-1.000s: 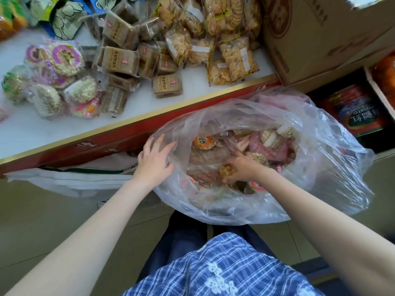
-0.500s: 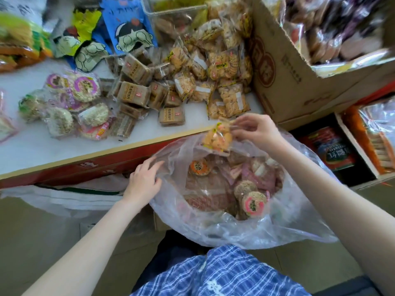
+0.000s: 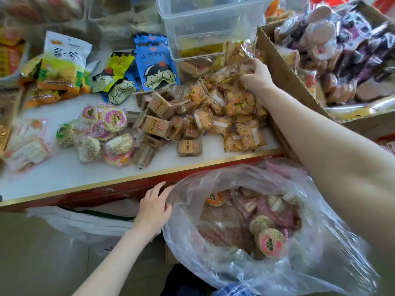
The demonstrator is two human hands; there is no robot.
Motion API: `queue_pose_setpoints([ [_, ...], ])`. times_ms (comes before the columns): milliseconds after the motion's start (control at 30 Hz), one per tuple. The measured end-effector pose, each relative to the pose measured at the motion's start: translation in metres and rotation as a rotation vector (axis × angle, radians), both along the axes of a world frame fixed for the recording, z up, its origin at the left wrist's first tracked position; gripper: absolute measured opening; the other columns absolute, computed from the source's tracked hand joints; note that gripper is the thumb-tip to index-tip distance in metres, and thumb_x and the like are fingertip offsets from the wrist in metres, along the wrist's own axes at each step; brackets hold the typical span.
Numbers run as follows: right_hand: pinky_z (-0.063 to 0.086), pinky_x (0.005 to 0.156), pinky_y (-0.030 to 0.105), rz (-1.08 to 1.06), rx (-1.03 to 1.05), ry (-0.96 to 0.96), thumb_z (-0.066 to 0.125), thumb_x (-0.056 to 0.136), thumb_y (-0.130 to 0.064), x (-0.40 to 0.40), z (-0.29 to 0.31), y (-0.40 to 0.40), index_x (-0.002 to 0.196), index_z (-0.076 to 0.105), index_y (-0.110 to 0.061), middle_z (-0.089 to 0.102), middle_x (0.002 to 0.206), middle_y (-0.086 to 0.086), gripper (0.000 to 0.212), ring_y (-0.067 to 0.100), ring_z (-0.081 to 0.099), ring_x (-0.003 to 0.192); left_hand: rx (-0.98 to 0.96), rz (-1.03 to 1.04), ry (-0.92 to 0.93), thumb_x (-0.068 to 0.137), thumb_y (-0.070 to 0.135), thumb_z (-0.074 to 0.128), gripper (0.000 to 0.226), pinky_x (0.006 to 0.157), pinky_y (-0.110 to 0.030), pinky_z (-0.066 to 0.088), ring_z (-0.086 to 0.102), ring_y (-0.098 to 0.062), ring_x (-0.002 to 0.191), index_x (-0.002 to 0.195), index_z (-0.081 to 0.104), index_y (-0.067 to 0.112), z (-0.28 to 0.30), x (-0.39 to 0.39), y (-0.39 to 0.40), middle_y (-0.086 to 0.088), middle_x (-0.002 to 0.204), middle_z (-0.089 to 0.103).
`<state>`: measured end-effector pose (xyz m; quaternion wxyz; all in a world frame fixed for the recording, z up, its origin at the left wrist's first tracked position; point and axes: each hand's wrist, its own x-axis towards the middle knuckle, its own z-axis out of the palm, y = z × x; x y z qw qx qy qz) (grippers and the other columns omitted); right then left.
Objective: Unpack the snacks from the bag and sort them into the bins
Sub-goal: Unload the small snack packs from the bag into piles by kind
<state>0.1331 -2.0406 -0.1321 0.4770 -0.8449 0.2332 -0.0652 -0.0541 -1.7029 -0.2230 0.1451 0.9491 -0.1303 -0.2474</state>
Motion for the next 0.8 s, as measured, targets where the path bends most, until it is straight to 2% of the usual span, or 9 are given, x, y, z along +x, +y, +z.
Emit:
queue_pose_setpoints([
  [100, 0.05, 0.077, 0.023, 0.028, 0.008, 0.006, 0.047, 0.085, -0.006, -0.015, -0.003, -0.003, 0.142, 0.037, -0.022, 0.047, 0.139, 0.003, 0.06, 0.015, 0.056, 0.103, -0.018, -0.021, 0.014, 0.095, 0.02, 0.043, 0.053, 0.111, -0.039, 0.024, 0.019, -0.02, 0.14, 0.146, 0.028, 0.027, -0.001, 0.002, -0.002, 0.002, 0.155, 0.019],
  [233, 0.051, 0.093, 0.04, 0.017, 0.088, 0.007, 0.053, 0.086, -0.011, -0.081, -0.004, -0.006, 0.134, 0.045, -0.02, 0.054, 0.126, 0.003, 0.05, 0.019, 0.058, 0.108, -0.045, -0.072, 0.03, 0.095, 0.021, 0.045, 0.054, 0.112, -0.039, 0.021, 0.015, -0.019, 0.141, 0.145, 0.028, 0.031, -0.005, -0.002, -0.013, 0.003, 0.155, 0.016],
  [367, 0.056, 0.071, 0.025, 0.087, 0.172, 0.108, 0.053, 0.091, -0.001, -0.195, -0.03, 0.011, 0.111, 0.057, -0.012, 0.066, 0.102, 0.008, 0.024, 0.013, 0.065, 0.079, 0.047, -0.222, 0.088, 0.096, 0.026, 0.041, 0.055, 0.114, -0.04, 0.013, 0.003, -0.021, 0.144, 0.146, 0.021, 0.04, -0.015, -0.015, -0.025, 0.004, 0.157, 0.004],
  [433, 0.05, 0.074, 0.024, 0.255, 0.029, 0.273, 0.057, 0.089, -0.003, -0.245, -0.061, 0.02, 0.105, 0.059, -0.016, 0.068, 0.105, 0.01, 0.021, 0.017, 0.065, 0.085, 0.085, -0.266, 0.094, 0.096, 0.029, 0.04, 0.055, 0.114, -0.039, 0.011, 0.0, -0.021, 0.144, 0.146, 0.02, 0.041, -0.02, -0.02, -0.027, 0.004, 0.158, 0.002],
  [500, 0.039, 0.081, 0.019, 0.595, -0.228, 0.622, 0.057, 0.088, -0.008, -0.281, -0.097, 0.021, 0.124, 0.055, -0.016, 0.058, 0.128, 0.008, 0.037, 0.016, 0.057, 0.106, 0.098, -0.277, 0.105, 0.096, 0.028, 0.04, 0.055, 0.114, -0.04, 0.012, 0.001, -0.022, 0.144, 0.145, 0.021, 0.041, -0.022, -0.021, -0.026, 0.004, 0.158, 0.003],
  [600, 0.027, 0.11, 0.039, 0.935, -0.422, 1.012, 0.057, 0.086, -0.007, -0.317, -0.139, 0.017, 0.149, 0.018, -0.034, 0.008, 0.158, -0.005, 0.079, 0.026, 0.019, 0.142, 0.122, -0.3, 0.118, 0.095, 0.026, 0.041, 0.056, 0.114, -0.042, 0.013, 0.002, -0.023, 0.144, 0.145, 0.022, 0.04, -0.022, -0.019, -0.026, 0.004, 0.158, 0.004],
  [667, 0.024, 0.111, 0.05, 0.952, -0.531, 0.966, 0.054, 0.085, -0.003, -0.328, -0.153, 0.016, 0.147, 0.018, -0.038, 0.0, 0.158, -0.006, 0.08, 0.034, 0.015, 0.143, 0.13, -0.306, 0.118, 0.095, 0.026, 0.042, 0.055, 0.114, -0.043, 0.013, 0.001, -0.022, 0.144, 0.145, 0.024, 0.04, -0.021, -0.019, -0.026, 0.004, 0.158, 0.004],
  [733, 0.03, 0.108, 0.046, 0.934, -0.592, 0.887, 0.056, 0.084, -0.003, -0.328, -0.161, 0.017, 0.143, 0.029, -0.033, 0.01, 0.154, 0.001, 0.071, 0.033, 0.03, 0.137, 0.137, -0.299, 0.127, 0.095, 0.025, 0.042, 0.055, 0.114, -0.043, 0.013, 0.001, -0.023, 0.144, 0.145, 0.024, 0.039, -0.019, -0.019, -0.026, 0.004, 0.158, 0.004],
  [800, 0.041, 0.091, 0.036, 0.885, -0.586, 0.836, 0.064, 0.08, -0.009, -0.323, -0.164, 0.018, 0.136, 0.037, -0.025, 0.023, 0.145, 0.006, 0.064, 0.03, 0.048, 0.122, 0.149, -0.29, 0.131, 0.095, 0.025, 0.042, 0.055, 0.114, -0.044, 0.013, 0.001, -0.023, 0.144, 0.145, 0.024, 0.038, -0.019, -0.019, -0.025, 0.004, 0.158, 0.004],
])
